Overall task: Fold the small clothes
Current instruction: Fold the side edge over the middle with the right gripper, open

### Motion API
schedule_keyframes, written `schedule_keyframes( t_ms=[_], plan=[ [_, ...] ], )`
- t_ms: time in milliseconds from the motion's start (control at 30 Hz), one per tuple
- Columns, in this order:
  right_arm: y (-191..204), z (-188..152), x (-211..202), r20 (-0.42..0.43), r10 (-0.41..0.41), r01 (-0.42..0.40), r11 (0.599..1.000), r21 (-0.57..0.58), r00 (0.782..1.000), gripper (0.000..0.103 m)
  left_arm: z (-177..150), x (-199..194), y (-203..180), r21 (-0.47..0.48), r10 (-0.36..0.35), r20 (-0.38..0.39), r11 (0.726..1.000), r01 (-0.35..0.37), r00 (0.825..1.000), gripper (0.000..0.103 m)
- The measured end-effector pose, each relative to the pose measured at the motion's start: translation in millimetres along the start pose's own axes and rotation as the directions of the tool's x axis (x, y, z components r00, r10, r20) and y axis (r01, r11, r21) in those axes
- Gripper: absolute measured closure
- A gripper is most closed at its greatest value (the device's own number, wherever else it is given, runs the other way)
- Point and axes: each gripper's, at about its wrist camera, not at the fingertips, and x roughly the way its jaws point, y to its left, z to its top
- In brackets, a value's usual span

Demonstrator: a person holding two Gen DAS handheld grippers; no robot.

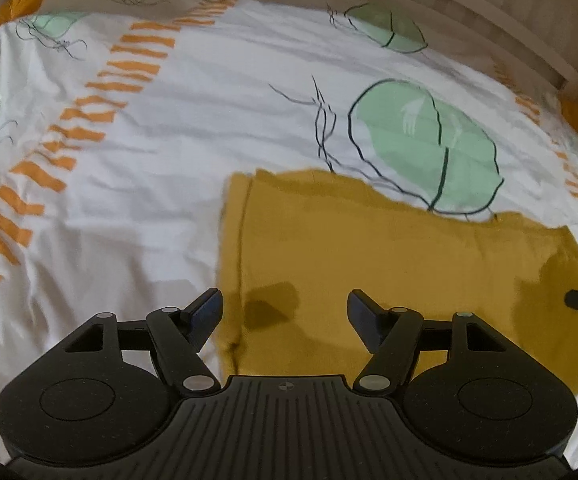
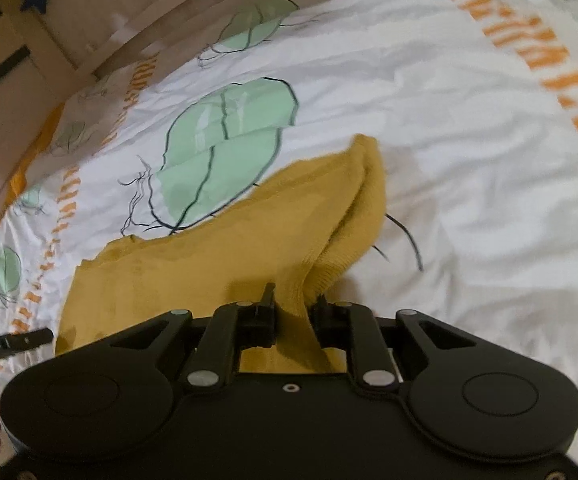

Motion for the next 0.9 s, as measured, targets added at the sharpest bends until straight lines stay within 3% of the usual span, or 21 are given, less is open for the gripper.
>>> schedule_keyframes(
  t_ms=[367, 900],
  plan=[
    [92, 11, 13, -0.031, 0.024, -0.028, 0.992, -0.125, 0.999, 0.08, 7, -3, 26, -0.027, -0.029, -0.015, 0.999, 0.028, 0.999, 0.035],
    [205, -18, 73, -0.121, 0.209, -0.226, 0.962, -0.155, 0.97, 0.081, 16, -18, 71, -0.124, -0.028, 0.024, 0.992, 0.031, 0.999, 0.035]
  ],
)
